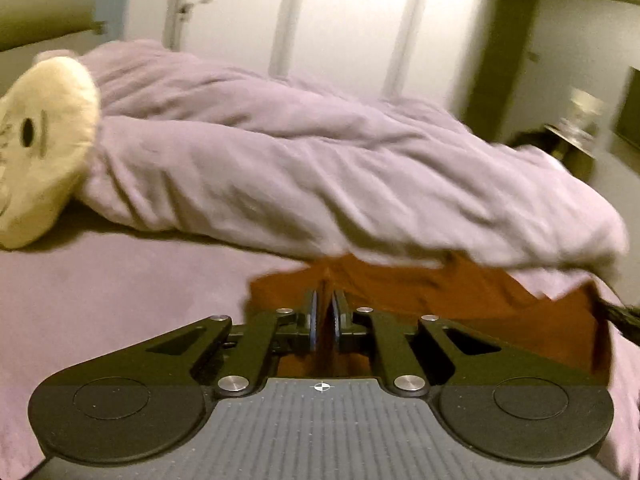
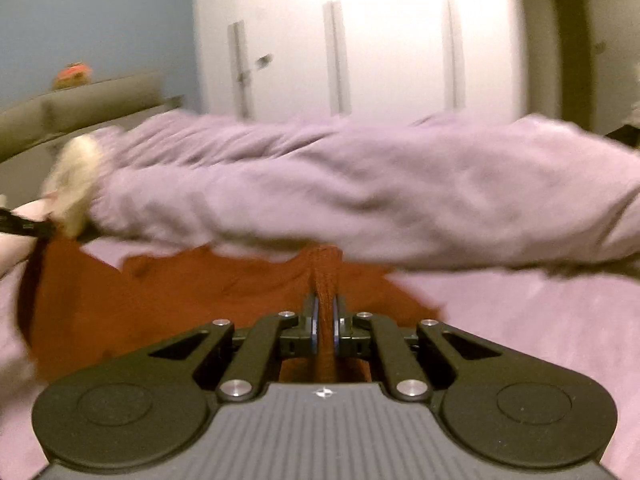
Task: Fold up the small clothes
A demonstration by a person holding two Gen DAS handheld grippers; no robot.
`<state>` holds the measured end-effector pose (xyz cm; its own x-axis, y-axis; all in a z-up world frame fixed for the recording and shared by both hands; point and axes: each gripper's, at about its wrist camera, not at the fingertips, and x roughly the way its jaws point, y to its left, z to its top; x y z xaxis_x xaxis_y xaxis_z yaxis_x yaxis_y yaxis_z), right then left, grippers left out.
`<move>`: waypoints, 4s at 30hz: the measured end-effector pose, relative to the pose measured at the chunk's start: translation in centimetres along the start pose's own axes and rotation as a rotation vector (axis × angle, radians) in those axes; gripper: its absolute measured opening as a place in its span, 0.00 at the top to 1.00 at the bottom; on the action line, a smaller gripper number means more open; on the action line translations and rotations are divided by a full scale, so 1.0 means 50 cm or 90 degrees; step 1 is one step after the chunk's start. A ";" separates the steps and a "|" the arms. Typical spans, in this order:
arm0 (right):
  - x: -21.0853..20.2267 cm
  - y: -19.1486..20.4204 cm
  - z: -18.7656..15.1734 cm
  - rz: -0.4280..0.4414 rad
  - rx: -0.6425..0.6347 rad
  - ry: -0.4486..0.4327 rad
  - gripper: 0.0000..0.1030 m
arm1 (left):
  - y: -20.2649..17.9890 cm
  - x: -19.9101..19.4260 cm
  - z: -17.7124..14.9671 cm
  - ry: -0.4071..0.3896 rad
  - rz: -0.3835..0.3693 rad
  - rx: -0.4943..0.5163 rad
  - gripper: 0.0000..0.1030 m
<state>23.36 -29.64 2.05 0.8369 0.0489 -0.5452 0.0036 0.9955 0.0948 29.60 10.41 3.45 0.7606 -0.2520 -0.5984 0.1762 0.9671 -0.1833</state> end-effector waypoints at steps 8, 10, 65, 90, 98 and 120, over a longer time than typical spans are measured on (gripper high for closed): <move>0.148 -0.037 -0.031 -0.062 0.063 0.102 0.94 | 0.029 0.173 -0.062 0.143 0.047 -0.021 0.90; 0.151 -0.037 -0.040 -0.047 0.075 0.105 0.93 | 0.041 0.178 -0.084 0.145 0.049 -0.016 0.66; 0.296 -0.021 0.019 -0.084 0.006 0.123 0.58 | 0.037 0.274 -0.044 0.119 0.137 0.001 0.40; 0.306 0.037 0.104 -0.262 -0.113 -0.048 1.00 | -0.037 0.290 0.045 -0.014 0.296 0.048 0.90; 0.264 0.020 0.058 -0.206 -0.048 0.009 0.97 | 0.007 0.246 -0.006 0.042 0.269 -0.015 0.46; 0.080 -0.078 -0.178 -0.008 0.558 0.079 0.62 | 0.097 0.131 -0.171 0.140 0.096 -0.239 0.71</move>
<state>21.83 -32.59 -7.92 0.7685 0.0976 -0.6324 0.4737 0.5775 0.6649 30.09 13.18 -8.06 0.6023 -0.1493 -0.7842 -0.1962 0.9246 -0.3267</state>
